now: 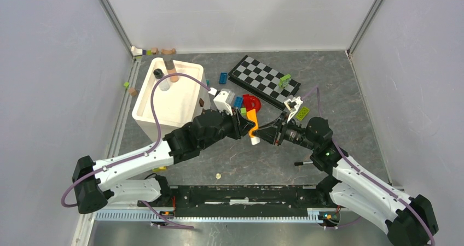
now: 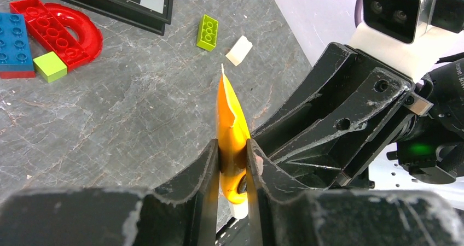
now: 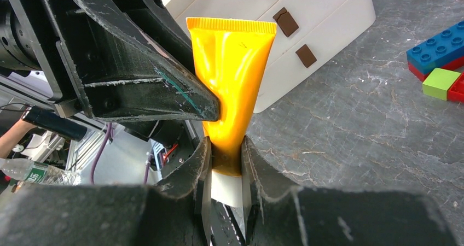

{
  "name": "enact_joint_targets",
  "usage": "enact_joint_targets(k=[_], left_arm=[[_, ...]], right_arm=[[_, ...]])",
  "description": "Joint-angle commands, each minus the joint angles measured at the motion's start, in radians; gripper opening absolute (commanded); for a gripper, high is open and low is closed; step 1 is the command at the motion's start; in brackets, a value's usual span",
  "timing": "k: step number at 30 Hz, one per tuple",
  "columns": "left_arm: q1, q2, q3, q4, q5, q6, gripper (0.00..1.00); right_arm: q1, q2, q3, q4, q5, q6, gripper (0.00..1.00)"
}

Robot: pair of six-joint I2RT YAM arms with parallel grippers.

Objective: Organize the makeup
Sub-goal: Pick up the makeup from the center of the board.

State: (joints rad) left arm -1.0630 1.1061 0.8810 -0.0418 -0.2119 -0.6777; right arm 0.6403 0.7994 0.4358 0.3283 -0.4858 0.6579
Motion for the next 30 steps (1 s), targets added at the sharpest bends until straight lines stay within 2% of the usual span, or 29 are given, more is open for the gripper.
enact_joint_targets(k=[1, 6, 10, 15, 19, 24, 28, 30], left_arm=[[-0.005, -0.006, -0.004, 0.089, 0.016, -0.036, 0.18], [-0.005, -0.014, -0.008, 0.092, 0.023, -0.033, 0.15], [-0.005, -0.042, -0.025, 0.069, 0.024, -0.026, 0.13], [-0.005, -0.107, -0.064, 0.066, 0.034, -0.008, 0.11], [-0.006, -0.155, -0.077, 0.068, 0.110, 0.051, 0.11], [-0.005, -0.217, -0.101, 0.112, 0.309, 0.161, 0.10], [-0.006, -0.266, -0.105, 0.097, 0.358, 0.221, 0.03], [-0.005, -0.280, -0.101, 0.087, 0.378, 0.249, 0.02]], right_arm=[[0.004, -0.020, -0.002, 0.045, -0.008, -0.006, 0.21], [0.004, -0.030, 0.006, 0.013, 0.000, -0.027, 0.37], [0.003, -0.043, 0.061, -0.117, 0.015, -0.121, 0.46], [0.004, -0.064, 0.110, -0.226, 0.009, -0.198, 0.53], [0.004, -0.099, 0.128, -0.255, 0.004, -0.237, 0.58], [0.004, -0.130, 0.141, -0.203, -0.063, -0.233, 0.61], [0.004, -0.145, 0.140, -0.068, -0.146, -0.155, 0.61], [0.004, -0.143, 0.138, 0.012, -0.178, -0.104, 0.62]])
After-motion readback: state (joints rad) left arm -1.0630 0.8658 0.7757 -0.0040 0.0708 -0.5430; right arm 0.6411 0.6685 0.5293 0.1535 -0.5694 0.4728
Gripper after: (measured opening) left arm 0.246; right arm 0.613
